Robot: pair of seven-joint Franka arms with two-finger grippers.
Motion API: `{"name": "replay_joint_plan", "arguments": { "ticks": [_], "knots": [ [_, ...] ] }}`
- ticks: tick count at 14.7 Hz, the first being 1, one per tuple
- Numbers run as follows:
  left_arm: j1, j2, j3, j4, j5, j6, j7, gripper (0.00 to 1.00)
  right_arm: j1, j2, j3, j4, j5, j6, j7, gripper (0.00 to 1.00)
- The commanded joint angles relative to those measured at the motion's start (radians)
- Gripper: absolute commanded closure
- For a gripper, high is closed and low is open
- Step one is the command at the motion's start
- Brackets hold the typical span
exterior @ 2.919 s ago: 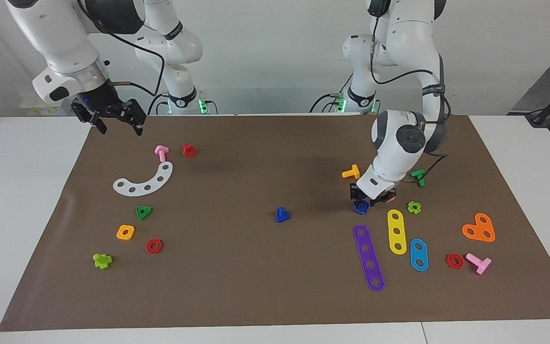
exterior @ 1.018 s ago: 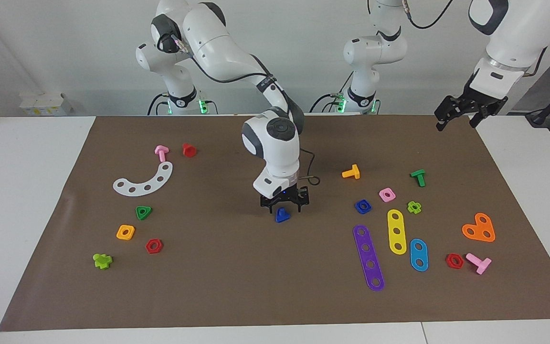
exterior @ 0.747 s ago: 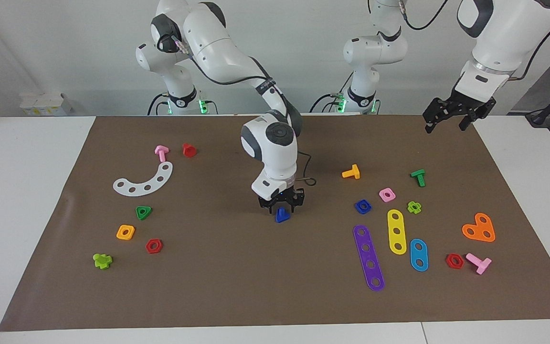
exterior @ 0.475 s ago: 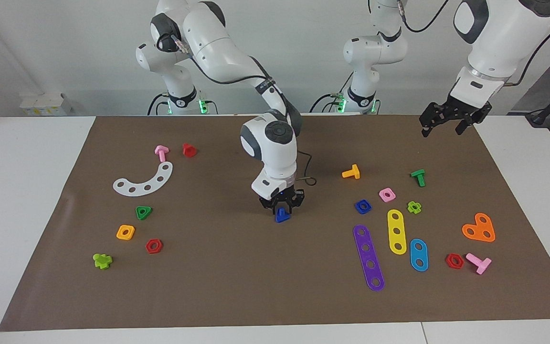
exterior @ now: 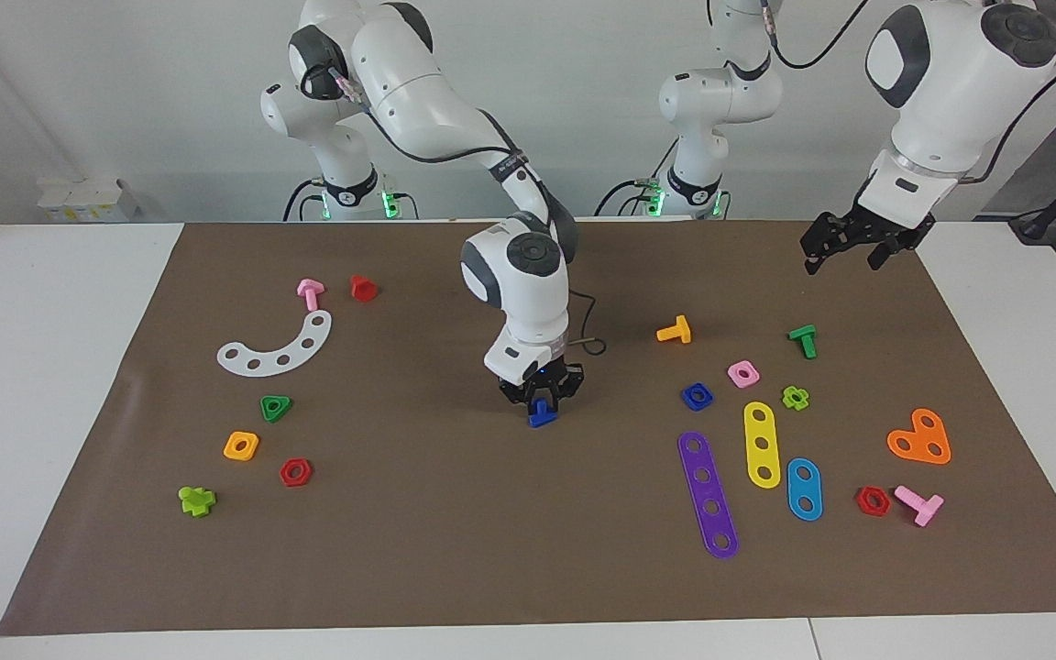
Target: Unscrew and place screws in storage area
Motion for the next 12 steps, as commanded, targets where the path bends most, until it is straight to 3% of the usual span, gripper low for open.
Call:
{"name": "replay_joint_plan", "arguments": {
  "ticks": [1, 10, 11, 12],
  "knots": [
    [0.007, -0.023, 0.009, -0.031, -0.059, 0.022, -0.002, 0.0, -0.005, -0.028, 0.001, -0.04, -0.015, 0.03, -0.024, 0.64],
    [0.005, -0.025, 0.014, -0.035, -0.045, 0.012, -0.009, 0.0, -0.011, -0.028, 0.001, -0.018, -0.038, 0.031, -0.024, 0.65],
    [0.002, -0.026, 0.014, -0.038, -0.039, 0.012, -0.009, 0.0, -0.01, -0.027, 0.001, -0.02, -0.044, 0.031, -0.024, 0.74],
    [-0.002, -0.026, 0.012, -0.04, -0.014, 0.012, -0.009, 0.0, -0.01, -0.027, 0.001, -0.02, -0.047, 0.031, -0.023, 0.92]
  ]
}}
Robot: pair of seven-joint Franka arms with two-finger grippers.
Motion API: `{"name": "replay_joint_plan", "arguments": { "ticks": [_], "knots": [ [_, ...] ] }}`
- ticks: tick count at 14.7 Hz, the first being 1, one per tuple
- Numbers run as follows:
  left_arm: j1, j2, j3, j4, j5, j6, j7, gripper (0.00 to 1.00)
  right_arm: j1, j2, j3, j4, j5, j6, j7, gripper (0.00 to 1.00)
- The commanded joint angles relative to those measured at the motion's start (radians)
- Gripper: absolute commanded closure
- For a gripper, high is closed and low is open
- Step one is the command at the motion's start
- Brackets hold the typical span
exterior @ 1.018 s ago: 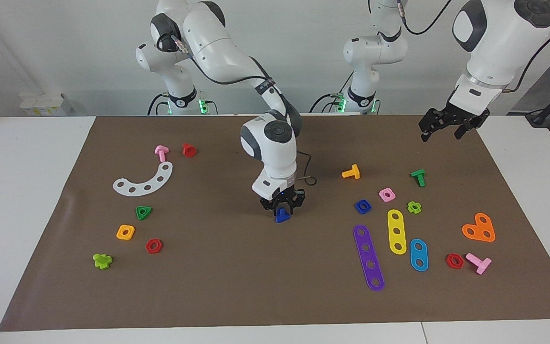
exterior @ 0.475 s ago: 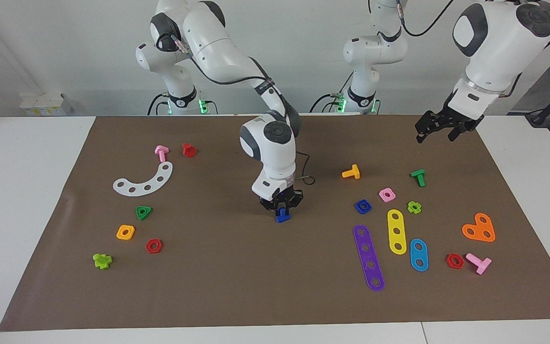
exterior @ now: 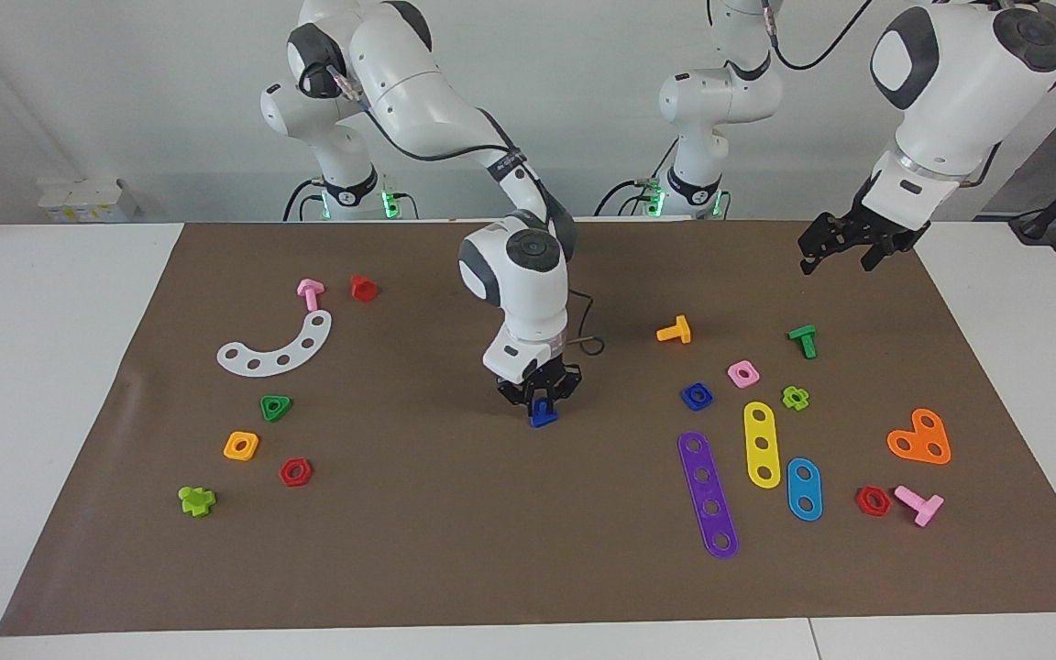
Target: Unscrew and place screws in storage area
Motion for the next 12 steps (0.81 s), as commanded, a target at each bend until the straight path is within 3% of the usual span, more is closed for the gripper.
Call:
{"name": "replay_joint_plan", "arguments": {
  "ticks": [1, 6, 9, 12],
  "knots": [
    [-0.008, -0.025, 0.002, -0.033, 0.037, 0.012, -0.007, 0.0, -0.006, -0.016, 0.002, -0.02, -0.015, 0.023, -0.015, 1.0],
    [-0.002, -0.025, 0.001, -0.033, 0.036, 0.023, -0.002, 0.0, -0.018, -0.043, -0.005, -0.012, -0.012, -0.01, -0.015, 1.0],
    [0.004, -0.025, -0.001, -0.033, 0.036, 0.021, 0.005, 0.0, -0.107, -0.195, -0.005, -0.037, -0.012, -0.139, -0.029, 1.0],
    [0.005, -0.025, 0.001, -0.032, 0.036, 0.023, 0.005, 0.0, -0.266, -0.359, -0.004, -0.162, 0.0, -0.178, -0.188, 1.0]
  ]
}}
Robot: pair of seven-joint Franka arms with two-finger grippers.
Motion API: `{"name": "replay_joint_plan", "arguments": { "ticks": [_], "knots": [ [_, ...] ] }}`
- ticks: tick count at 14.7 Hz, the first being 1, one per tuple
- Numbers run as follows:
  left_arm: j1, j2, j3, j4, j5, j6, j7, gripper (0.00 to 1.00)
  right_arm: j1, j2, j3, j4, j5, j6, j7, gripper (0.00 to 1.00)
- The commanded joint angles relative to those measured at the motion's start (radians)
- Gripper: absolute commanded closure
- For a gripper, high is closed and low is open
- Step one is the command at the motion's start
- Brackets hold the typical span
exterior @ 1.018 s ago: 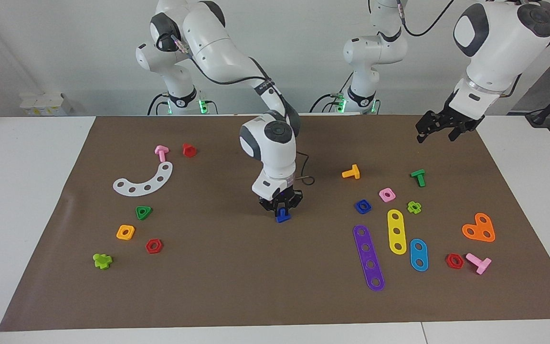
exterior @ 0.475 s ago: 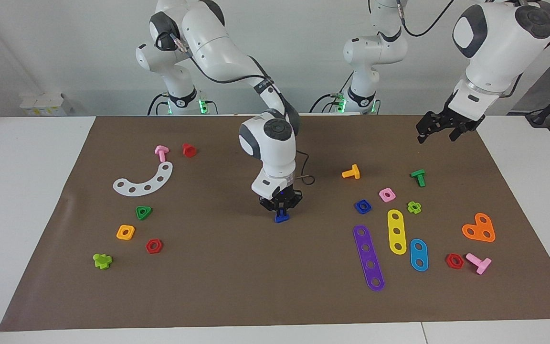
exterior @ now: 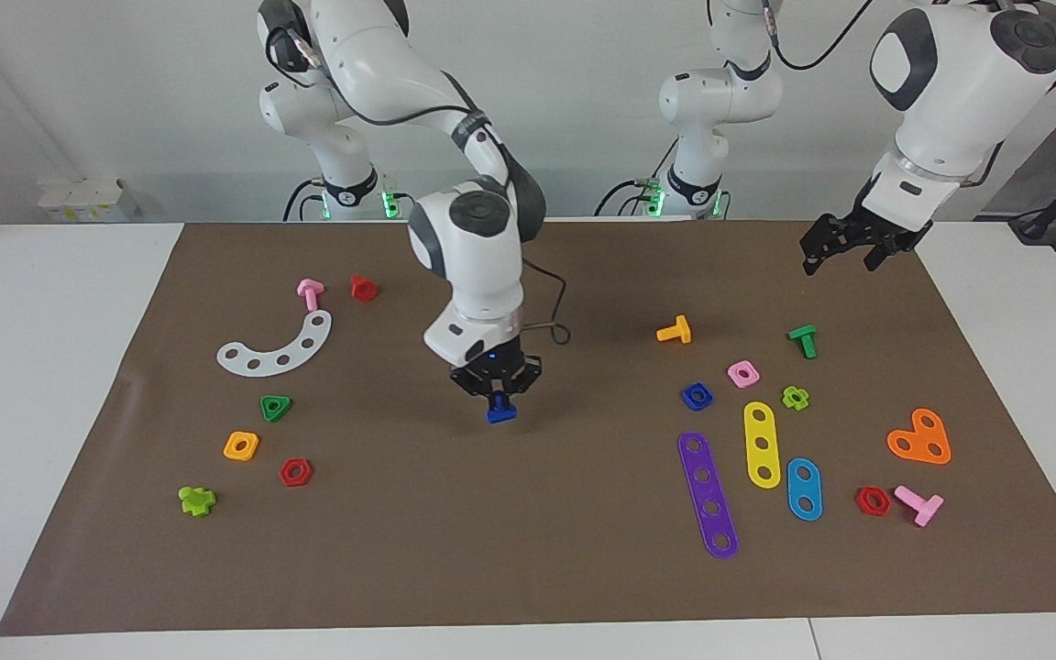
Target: Unscrew and place screws in storage area
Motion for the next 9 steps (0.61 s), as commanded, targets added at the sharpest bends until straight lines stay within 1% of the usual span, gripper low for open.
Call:
{"name": "replay_joint_plan", "arguments": {
  "ticks": [1, 2, 4, 6, 7, 9],
  "knots": [
    [0.005, -0.025, 0.0, -0.03, 0.021, 0.022, 0.005, 0.0, -0.158, -0.184, 0.016, -0.194, 0.009, 0.003, -0.161, 1.0],
    [0.005, -0.025, 0.0, -0.03, 0.021, 0.024, 0.005, 0.0, -0.22, -0.218, 0.018, -0.234, 0.015, 0.005, -0.231, 1.0],
    [0.005, -0.025, 0.0, -0.03, 0.021, 0.025, 0.005, 0.0, -0.323, -0.246, 0.018, -0.294, 0.079, 0.008, -0.354, 1.0],
    [0.005, -0.025, 0.0, -0.03, 0.021, 0.027, 0.005, 0.0, -0.404, -0.272, 0.016, -0.381, 0.141, 0.037, -0.465, 1.0],
    [0.005, -0.025, 0.0, -0.03, 0.021, 0.028, 0.005, 0.0, -0.429, -0.276, 0.016, -0.427, 0.156, 0.066, -0.505, 1.0],
    [0.006, -0.025, 0.0, -0.036, 0.021, 0.038, 0.006, 0.0, -0.44, -0.287, 0.016, -0.53, 0.167, 0.156, -0.528, 1.0]
  ]
}}
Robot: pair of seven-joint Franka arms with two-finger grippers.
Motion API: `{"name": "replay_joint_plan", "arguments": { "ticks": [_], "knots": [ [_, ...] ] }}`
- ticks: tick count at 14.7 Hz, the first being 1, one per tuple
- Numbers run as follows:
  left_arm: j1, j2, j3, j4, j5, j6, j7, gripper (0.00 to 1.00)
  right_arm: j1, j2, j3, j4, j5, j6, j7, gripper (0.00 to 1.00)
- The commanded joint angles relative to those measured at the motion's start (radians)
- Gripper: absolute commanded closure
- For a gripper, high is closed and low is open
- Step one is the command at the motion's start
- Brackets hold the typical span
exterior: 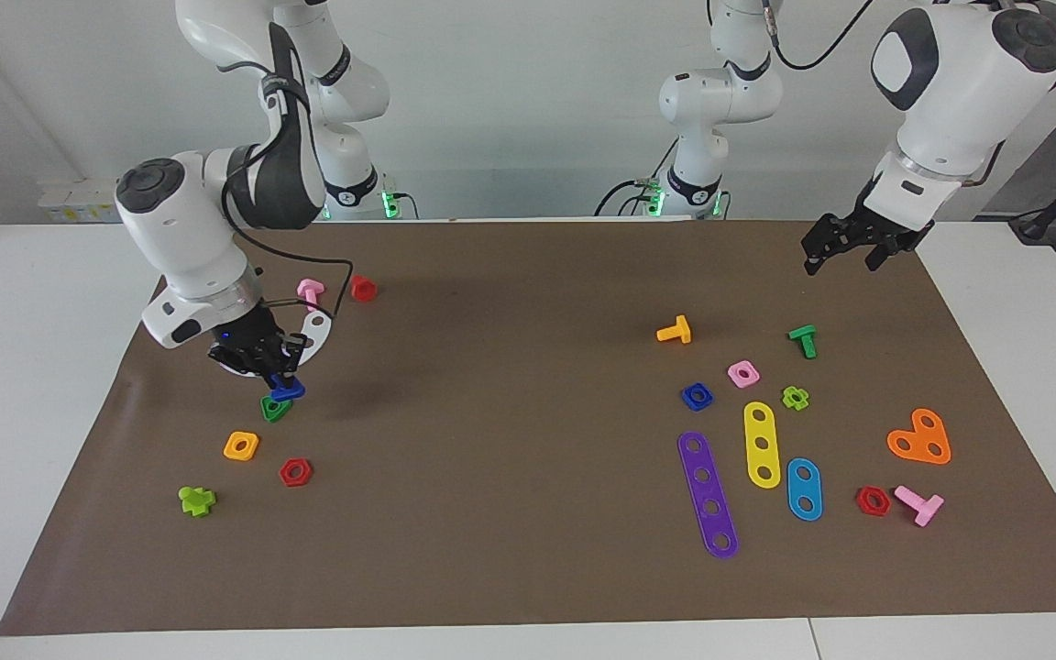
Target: Unscrew and place screws in storage area
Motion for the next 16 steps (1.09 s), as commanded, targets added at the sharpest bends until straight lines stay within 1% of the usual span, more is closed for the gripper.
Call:
{"name": "replay_joint_plan", "arguments": {
  "ticks": [1, 3, 5, 7, 9, 10, 11, 12, 14, 16],
  "knots": [
    [0.008, -0.027, -0.001, -0.045, 0.02, 0.038, 0.005, 0.0, -0.012, -0.046, 0.018, -0.173, 0.03, 0.133, -0.029, 1.0],
    [0.008, -0.031, -0.001, -0.059, 0.02, 0.075, 0.006, 0.0, -0.007, -0.034, 0.018, -0.205, 0.054, 0.175, -0.022, 1.0],
    [0.009, -0.031, 0.0, -0.061, 0.02, 0.084, 0.005, 0.0, 0.004, -0.009, 0.019, -0.216, 0.071, 0.21, -0.017, 1.0],
    [0.009, -0.031, 0.0, -0.061, 0.02, 0.091, 0.005, 0.0, 0.022, 0.009, 0.019, -0.24, 0.071, 0.273, -0.008, 1.0],
    [0.009, -0.031, 0.0, -0.061, 0.02, 0.101, 0.005, 0.0, 0.045, 0.034, 0.019, -0.239, 0.071, 0.307, 0.04, 1.0],
    [0.009, -0.03, 0.0, -0.059, 0.02, 0.107, 0.005, 0.0, 0.059, 0.048, 0.019, -0.237, 0.071, 0.345, 0.055, 1.0],
    [0.009, -0.03, 0.0, -0.059, 0.02, 0.115, 0.003, 0.0, 0.071, 0.055, 0.018, -0.237, 0.071, 0.371, 0.057, 1.0],
    [0.009, -0.028, 0.0, -0.059, 0.02, 0.129, 0.005, 0.0, 0.073, 0.059, 0.018, -0.237, 0.071, 0.373, 0.048, 1.0],
    [0.009, -0.028, 0.0, -0.059, 0.02, 0.137, 0.005, 0.0, 0.071, 0.059, 0.016, -0.236, 0.068, 0.37, 0.038, 0.0],
    [0.009, -0.028, 0.0, -0.059, 0.02, 0.134, 0.005, 0.0, 0.074, 0.036, 0.013, -0.225, 0.053, 0.353, 0.041, 0.0]
  ]
}}
